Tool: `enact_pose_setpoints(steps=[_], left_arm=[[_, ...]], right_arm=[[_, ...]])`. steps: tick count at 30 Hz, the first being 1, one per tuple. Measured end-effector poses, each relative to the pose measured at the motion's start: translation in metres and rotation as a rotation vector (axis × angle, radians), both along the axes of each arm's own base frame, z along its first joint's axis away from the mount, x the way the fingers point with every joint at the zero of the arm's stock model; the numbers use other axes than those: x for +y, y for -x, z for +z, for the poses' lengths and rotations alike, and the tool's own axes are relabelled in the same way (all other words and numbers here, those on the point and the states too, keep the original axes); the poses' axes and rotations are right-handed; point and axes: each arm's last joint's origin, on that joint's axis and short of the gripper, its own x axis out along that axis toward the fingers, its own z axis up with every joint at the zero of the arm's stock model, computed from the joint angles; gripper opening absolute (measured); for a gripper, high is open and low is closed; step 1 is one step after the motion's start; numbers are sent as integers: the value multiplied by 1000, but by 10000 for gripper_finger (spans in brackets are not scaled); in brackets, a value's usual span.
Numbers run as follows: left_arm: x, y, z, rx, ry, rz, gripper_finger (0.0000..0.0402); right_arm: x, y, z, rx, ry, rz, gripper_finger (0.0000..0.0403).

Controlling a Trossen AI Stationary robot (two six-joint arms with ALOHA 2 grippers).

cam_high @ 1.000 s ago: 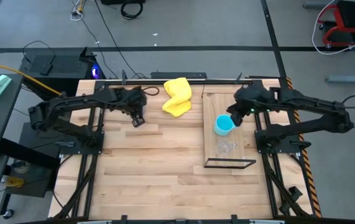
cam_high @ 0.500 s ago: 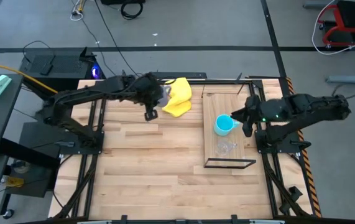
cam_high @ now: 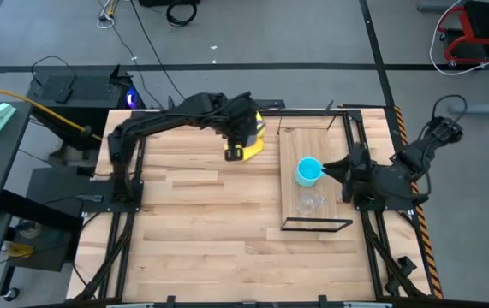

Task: Stack small to large cups/mugs on shelf
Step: Put the gray mug on the shelf

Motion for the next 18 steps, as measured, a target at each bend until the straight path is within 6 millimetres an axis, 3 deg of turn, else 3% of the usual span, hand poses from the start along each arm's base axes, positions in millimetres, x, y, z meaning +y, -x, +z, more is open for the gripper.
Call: enact_pose_setpoints(steps=[11,18], left_arm=[[15,-48,-1,-69,-67,-109,22],[27,-63,-22,-117,-15,-179,22]], right_arm=[[8,14,3,-70,111,57,75],[13,16,-7,-74,101,67,75]])
